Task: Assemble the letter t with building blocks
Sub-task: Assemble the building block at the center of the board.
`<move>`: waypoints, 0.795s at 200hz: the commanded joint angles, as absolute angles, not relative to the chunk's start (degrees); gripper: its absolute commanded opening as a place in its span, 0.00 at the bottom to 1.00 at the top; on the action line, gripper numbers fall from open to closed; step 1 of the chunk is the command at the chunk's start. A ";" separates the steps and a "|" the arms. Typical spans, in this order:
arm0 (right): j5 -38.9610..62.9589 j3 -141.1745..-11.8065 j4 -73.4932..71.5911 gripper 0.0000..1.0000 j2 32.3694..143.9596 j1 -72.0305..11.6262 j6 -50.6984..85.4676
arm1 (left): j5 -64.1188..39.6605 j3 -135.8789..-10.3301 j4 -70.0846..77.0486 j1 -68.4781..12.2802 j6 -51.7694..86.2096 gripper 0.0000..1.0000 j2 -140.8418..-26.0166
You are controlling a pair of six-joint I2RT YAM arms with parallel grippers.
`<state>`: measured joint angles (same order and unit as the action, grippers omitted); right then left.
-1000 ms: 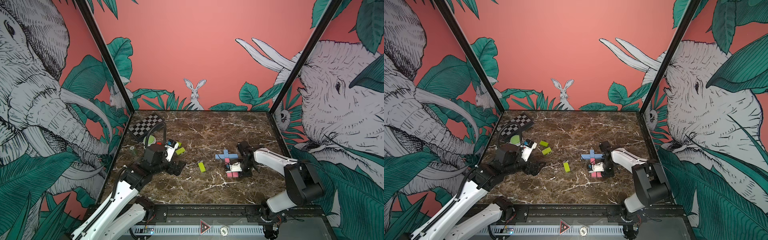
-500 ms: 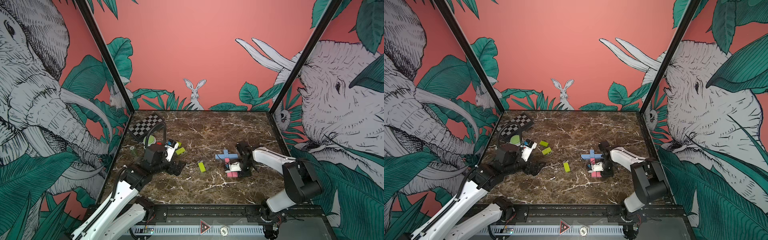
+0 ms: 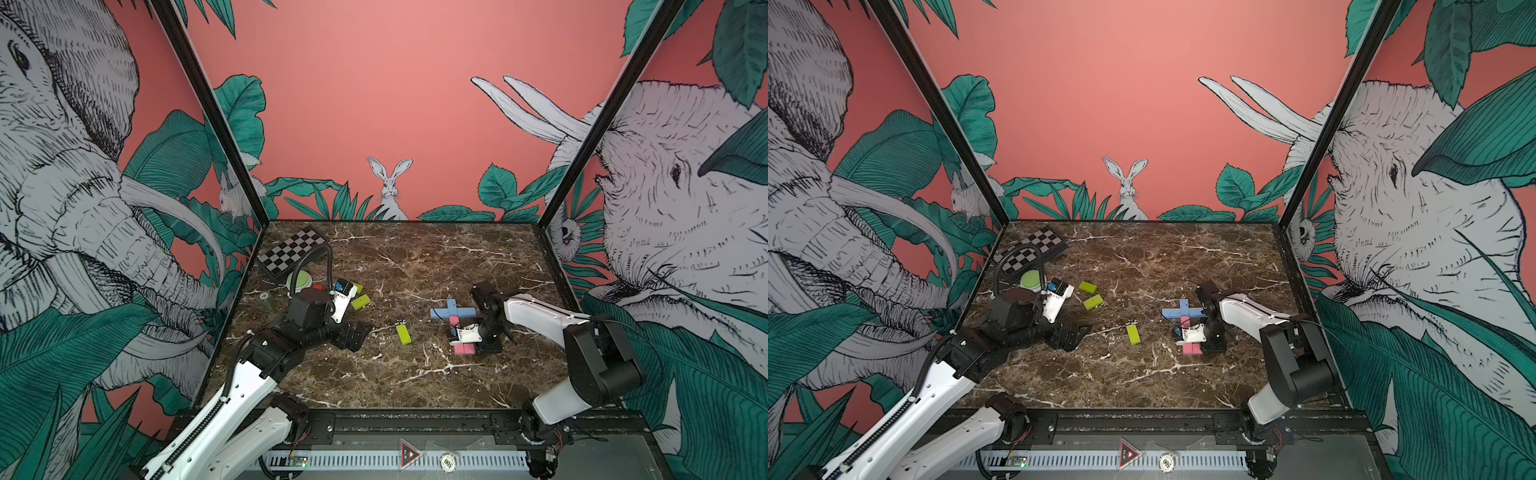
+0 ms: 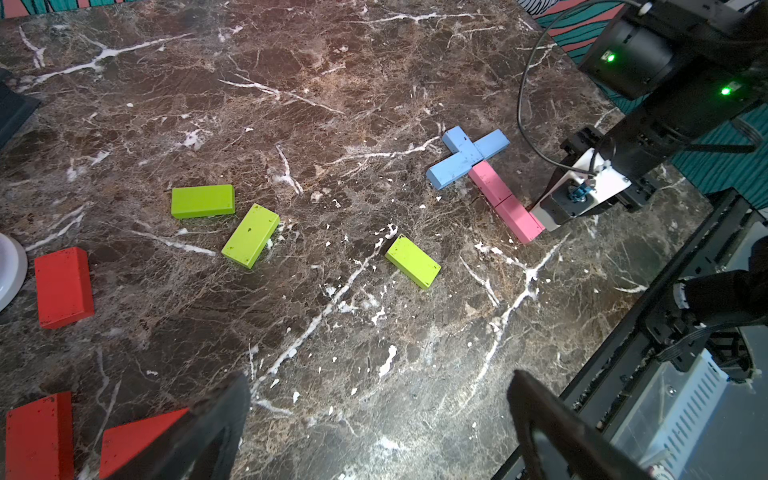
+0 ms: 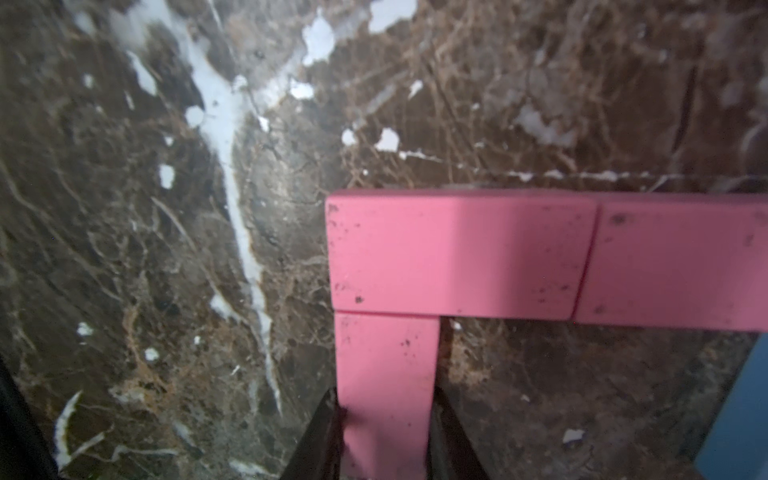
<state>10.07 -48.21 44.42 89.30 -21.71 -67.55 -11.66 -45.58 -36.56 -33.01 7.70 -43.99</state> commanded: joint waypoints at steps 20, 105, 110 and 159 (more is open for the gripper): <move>9.33 -48.18 45.58 0.30 89.57 -22.06 -67.46 | -12.52 -45.74 -37.36 -33.28 7.38 0.99 -44.15; 8.97 -48.40 44.75 0.40 89.38 -22.11 -66.85 | -12.39 -45.79 -37.44 -33.23 7.45 0.99 -44.26; 9.08 -48.51 44.85 0.40 89.44 -22.14 -66.72 | -12.40 -45.80 -37.40 -33.26 7.46 0.99 -44.23; 9.29 -49.12 45.45 0.38 90.25 -22.46 -66.97 | -12.55 -45.79 -37.46 -33.30 7.39 0.99 -44.29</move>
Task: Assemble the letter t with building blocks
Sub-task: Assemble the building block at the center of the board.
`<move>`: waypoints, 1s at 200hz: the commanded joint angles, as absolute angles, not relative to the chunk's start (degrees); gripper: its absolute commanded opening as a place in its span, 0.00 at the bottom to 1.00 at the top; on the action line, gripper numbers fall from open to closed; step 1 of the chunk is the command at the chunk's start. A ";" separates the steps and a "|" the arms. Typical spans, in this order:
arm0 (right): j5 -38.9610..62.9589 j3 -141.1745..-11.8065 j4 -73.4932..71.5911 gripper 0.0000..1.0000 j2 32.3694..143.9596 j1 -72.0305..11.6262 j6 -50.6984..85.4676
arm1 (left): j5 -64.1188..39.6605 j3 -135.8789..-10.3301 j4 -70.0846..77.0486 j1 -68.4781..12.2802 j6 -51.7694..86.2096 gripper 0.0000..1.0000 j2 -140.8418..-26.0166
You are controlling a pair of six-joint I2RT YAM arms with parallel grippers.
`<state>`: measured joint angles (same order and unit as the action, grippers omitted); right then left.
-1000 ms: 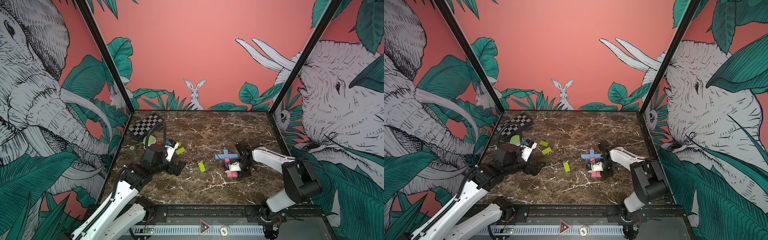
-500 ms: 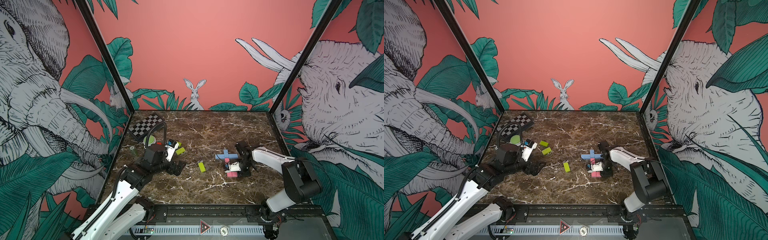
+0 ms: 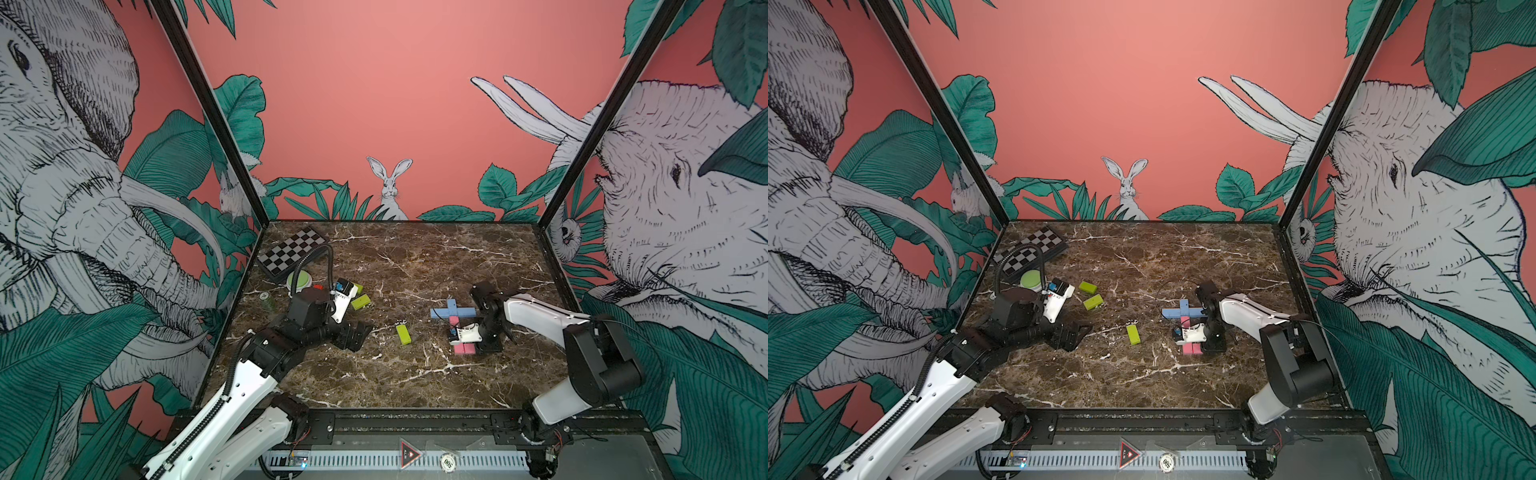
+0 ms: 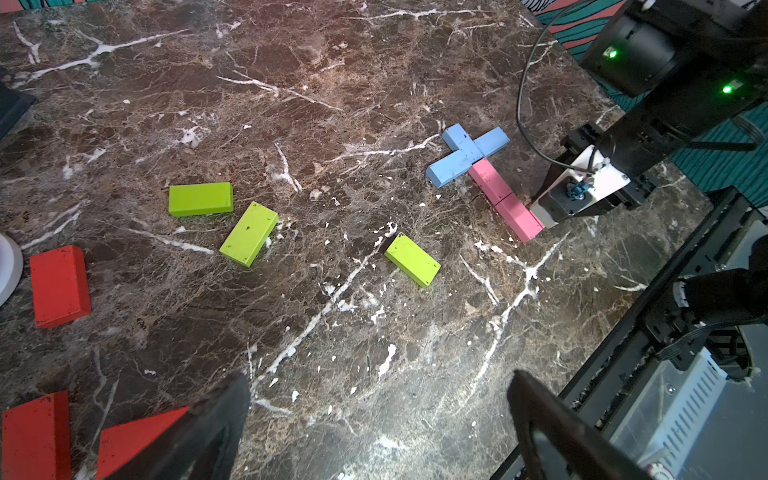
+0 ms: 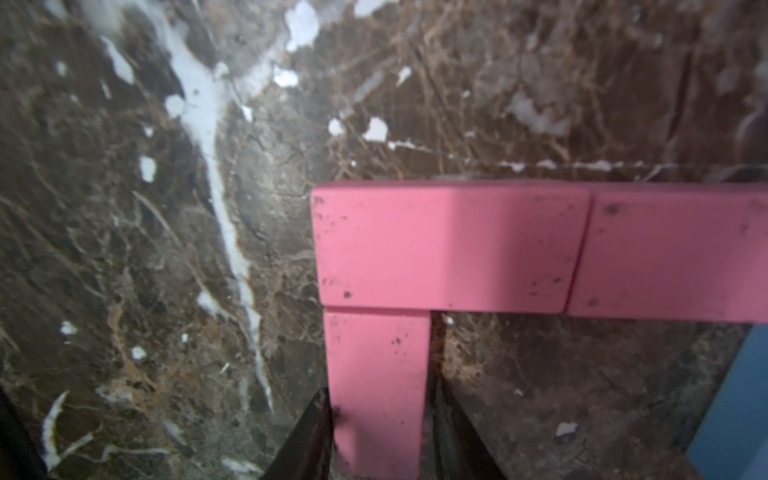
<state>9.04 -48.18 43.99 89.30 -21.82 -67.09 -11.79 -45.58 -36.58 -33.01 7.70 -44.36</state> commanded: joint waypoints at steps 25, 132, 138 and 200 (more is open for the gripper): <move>9.23 -49.23 45.57 0.37 90.52 -22.75 -67.06 | -12.32 -45.84 -37.44 -33.28 7.38 0.99 -44.47; 9.06 -48.96 46.01 0.33 90.53 -23.02 -67.59 | -12.31 -46.05 -37.74 -33.30 7.38 0.99 -44.97; 9.00 -48.87 46.12 0.33 90.46 -23.07 -67.75 | -12.36 -46.02 -37.72 -33.31 7.38 0.99 -44.99; 8.66 -48.69 46.24 0.33 90.70 -23.47 -68.08 | -12.51 -46.05 -37.79 -33.26 7.38 0.99 -45.01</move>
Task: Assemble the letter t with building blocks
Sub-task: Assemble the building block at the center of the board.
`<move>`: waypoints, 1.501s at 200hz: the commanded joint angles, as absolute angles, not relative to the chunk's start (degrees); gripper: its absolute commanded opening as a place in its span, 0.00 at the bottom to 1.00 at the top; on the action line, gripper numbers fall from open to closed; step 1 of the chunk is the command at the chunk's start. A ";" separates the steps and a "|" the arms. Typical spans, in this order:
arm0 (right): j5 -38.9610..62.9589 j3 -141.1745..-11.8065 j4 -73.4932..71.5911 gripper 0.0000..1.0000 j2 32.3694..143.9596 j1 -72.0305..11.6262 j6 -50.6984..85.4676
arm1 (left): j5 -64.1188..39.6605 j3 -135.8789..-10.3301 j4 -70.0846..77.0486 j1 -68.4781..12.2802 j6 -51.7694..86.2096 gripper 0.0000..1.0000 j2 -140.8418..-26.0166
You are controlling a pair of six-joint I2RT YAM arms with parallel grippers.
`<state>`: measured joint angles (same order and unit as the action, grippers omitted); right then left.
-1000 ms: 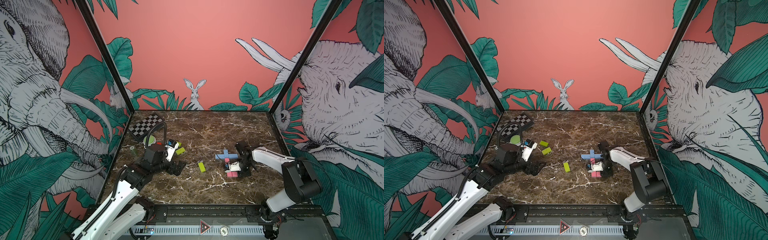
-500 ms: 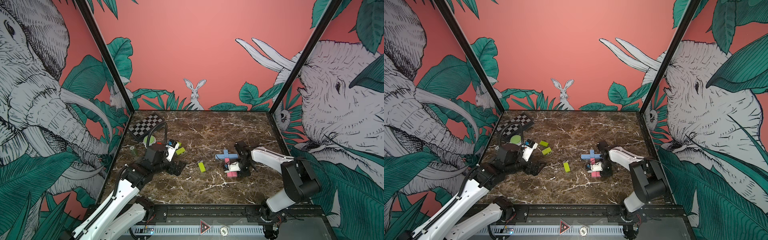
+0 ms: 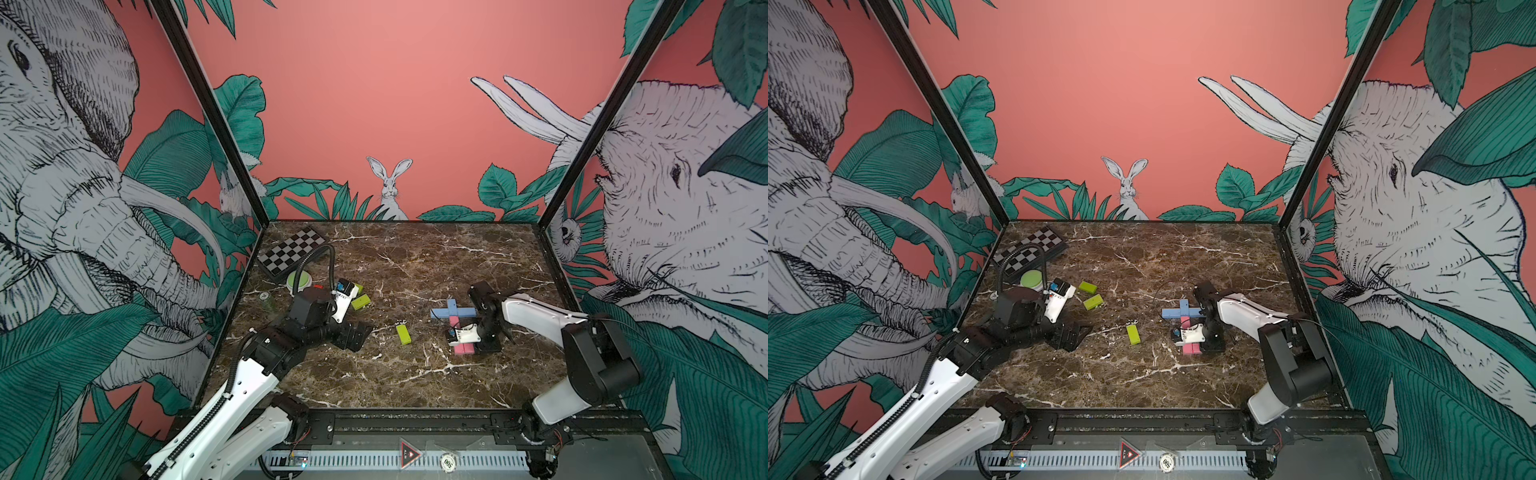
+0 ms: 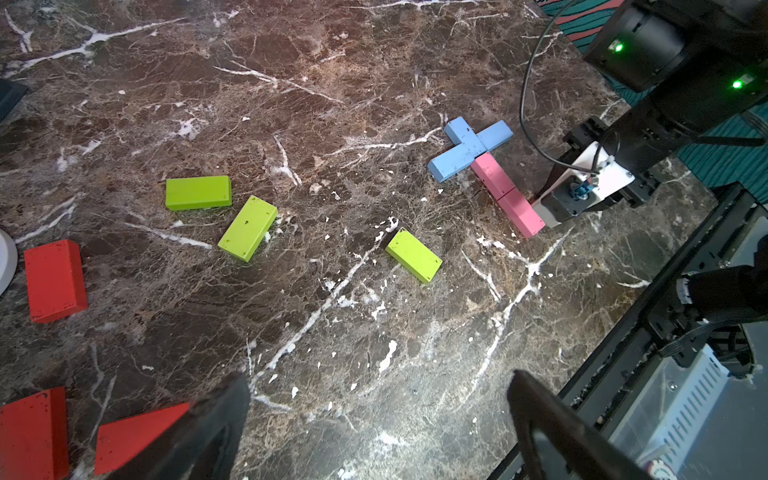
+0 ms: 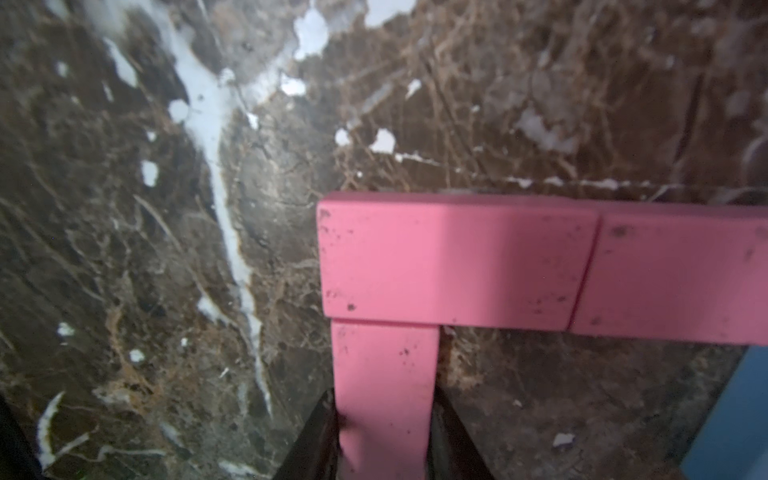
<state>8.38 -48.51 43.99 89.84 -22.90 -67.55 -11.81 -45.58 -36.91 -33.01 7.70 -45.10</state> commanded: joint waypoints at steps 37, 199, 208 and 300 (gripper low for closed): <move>8.23 -48.39 46.33 0.33 90.80 -23.86 -68.11 | -12.49 -46.05 -37.86 -33.26 7.38 0.99 -45.11; 7.50 -48.17 45.12 0.61 90.81 -23.97 -66.46 | -12.34 -46.02 -37.94 -33.24 7.47 0.99 -45.39; 7.32 -48.16 44.76 0.62 90.88 -23.99 -66.12 | -12.39 -46.05 -37.97 -33.25 7.47 0.99 -45.42; 5.53 -49.04 44.06 0.79 91.23 -22.87 -64.49 | -12.76 -46.27 -38.16 -33.23 7.56 0.99 -46.07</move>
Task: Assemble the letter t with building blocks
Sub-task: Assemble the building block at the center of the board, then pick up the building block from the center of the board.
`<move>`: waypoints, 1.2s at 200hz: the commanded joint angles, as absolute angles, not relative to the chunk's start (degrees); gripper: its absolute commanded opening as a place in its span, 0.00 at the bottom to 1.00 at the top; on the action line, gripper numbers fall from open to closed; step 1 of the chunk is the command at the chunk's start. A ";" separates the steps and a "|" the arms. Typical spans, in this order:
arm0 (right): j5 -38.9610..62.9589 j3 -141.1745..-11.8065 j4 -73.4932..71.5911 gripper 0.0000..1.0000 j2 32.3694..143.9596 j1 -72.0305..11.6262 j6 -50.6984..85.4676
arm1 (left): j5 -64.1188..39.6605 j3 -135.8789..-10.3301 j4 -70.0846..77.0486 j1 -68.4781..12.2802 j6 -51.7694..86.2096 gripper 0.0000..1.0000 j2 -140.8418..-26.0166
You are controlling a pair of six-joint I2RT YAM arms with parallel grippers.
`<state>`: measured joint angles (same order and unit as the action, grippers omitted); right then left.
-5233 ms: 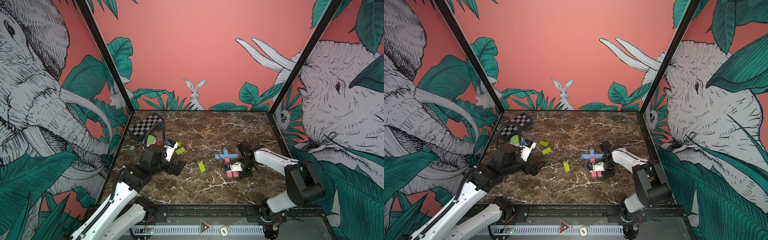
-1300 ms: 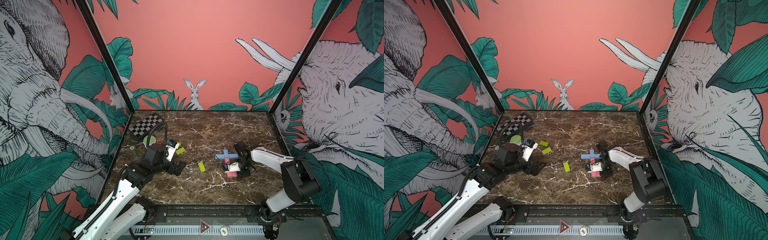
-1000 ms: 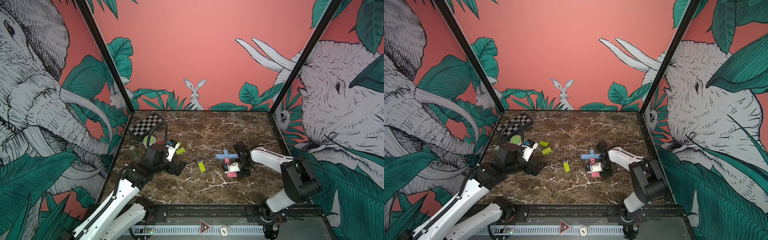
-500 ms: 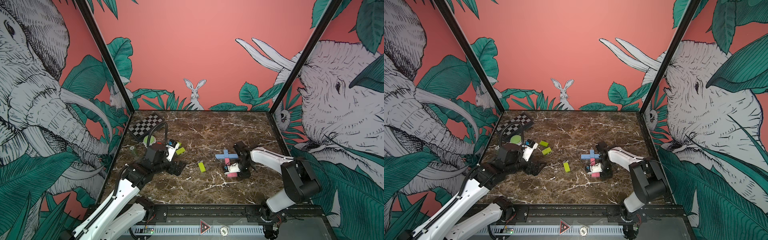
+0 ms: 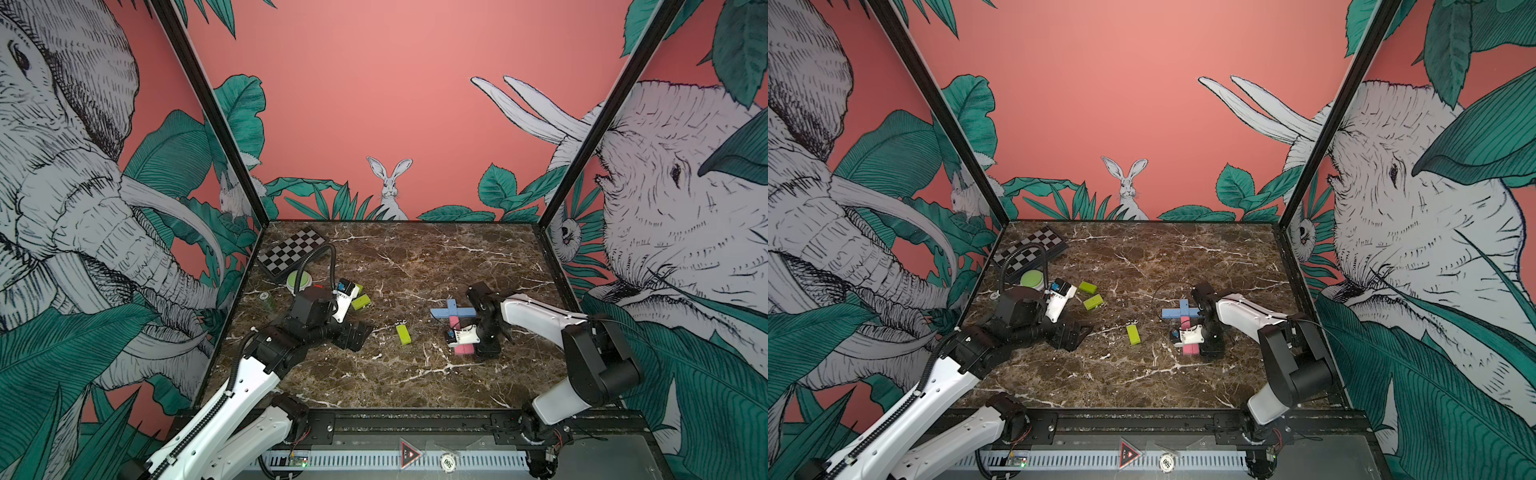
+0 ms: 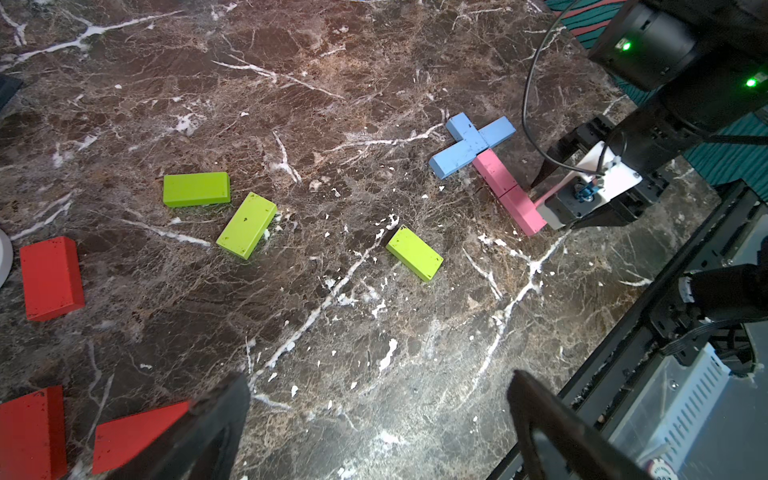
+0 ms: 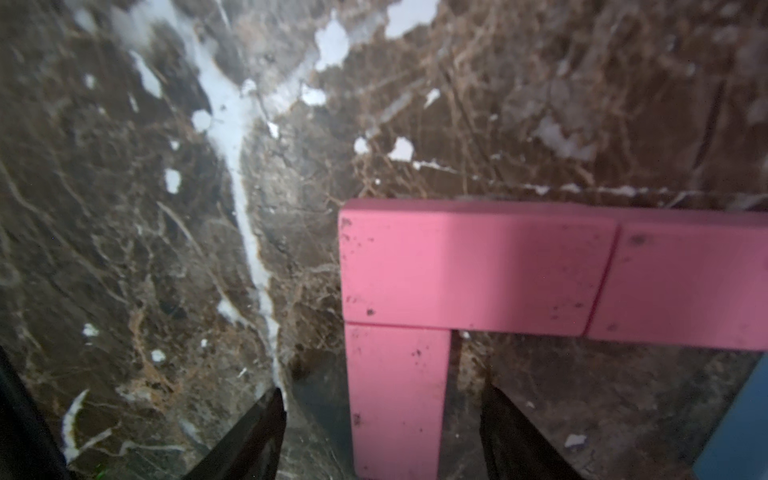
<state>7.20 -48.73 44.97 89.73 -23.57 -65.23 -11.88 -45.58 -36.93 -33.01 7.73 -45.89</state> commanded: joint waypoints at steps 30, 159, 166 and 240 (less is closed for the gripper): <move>6.05 -49.48 42.80 0.98 89.49 -21.78 -62.76 | -12.79 -46.24 -38.14 -33.22 7.56 0.99 -46.10; 7.33 -55.52 34.13 0.98 68.28 -18.81 -41.15 | -9.53 -46.17 -38.19 -33.23 7.73 0.99 -44.54; 6.88 -57.18 32.66 0.98 67.91 -18.81 -35.83 | -9.34 -46.16 -38.18 -33.26 7.73 0.99 -44.62; 16.34 -62.13 22.20 0.98 61.57 -18.72 3.62 | -4.03 -46.16 -38.66 -33.29 7.81 0.99 -44.42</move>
